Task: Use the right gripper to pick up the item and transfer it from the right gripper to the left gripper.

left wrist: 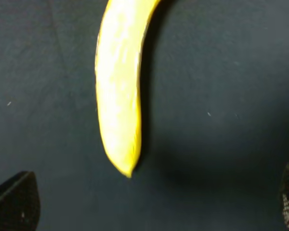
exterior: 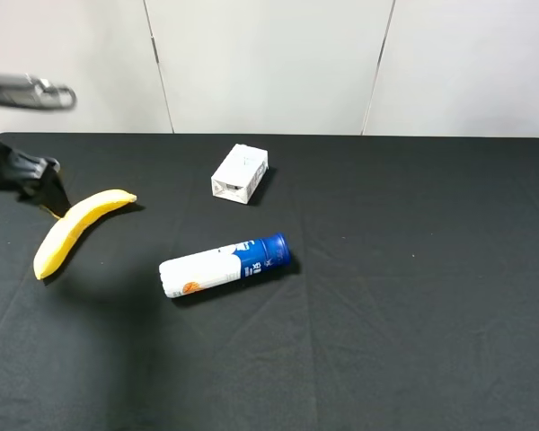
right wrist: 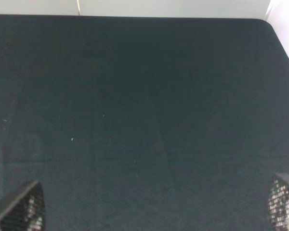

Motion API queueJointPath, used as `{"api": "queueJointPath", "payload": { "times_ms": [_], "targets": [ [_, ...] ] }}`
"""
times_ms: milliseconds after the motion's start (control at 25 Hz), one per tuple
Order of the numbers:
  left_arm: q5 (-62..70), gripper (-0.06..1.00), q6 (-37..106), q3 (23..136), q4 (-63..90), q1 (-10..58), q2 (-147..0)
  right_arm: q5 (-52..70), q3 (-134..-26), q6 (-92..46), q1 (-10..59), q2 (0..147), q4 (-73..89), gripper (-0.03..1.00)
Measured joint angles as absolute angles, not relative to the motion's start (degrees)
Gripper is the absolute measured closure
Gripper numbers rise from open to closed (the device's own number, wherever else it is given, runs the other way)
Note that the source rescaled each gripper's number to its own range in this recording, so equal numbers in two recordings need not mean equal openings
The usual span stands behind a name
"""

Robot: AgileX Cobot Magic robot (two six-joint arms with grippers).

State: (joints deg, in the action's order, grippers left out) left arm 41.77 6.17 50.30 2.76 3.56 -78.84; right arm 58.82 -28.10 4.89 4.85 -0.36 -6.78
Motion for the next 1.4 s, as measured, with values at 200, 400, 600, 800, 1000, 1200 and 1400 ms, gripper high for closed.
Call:
{"api": "queueJointPath", "payload": {
  "times_ms": [200,400,600,800,1000,1200,1400],
  "targets": [
    [53.12,-0.06,5.62,54.42,2.93,3.56,-70.22,58.82,-28.10,4.89,4.85,-0.36,-6.78,-0.03],
    [60.51,-0.06,5.11,54.91,2.93,3.56,-60.13,58.82,-28.10,4.89,4.85,-0.36,-6.78,-0.03],
    [66.12,-0.06,3.87,54.56,2.93,3.56,-48.59,58.82,-28.10,4.89,4.85,-0.36,-6.78,-0.03],
    [66.83,-0.06,3.67,51.25,2.93,3.56,-34.85,58.82,-28.10,4.89,4.85,-0.36,-6.78,-0.03],
    [66.83,-0.06,1.91,46.93,3.19,3.56,-19.60,58.82,-28.10,4.89,4.85,-0.36,-6.78,-0.03],
    [66.77,-0.05,-1.39,43.23,3.31,3.56,-5.94,58.82,-28.10,4.89,4.85,-0.36,-6.78,-0.03],
    [66.77,-0.05,-1.35,38.10,2.90,3.56,0.35,58.82,-28.10,4.89,4.85,-0.36,-6.78,-0.03]
  ]
}}
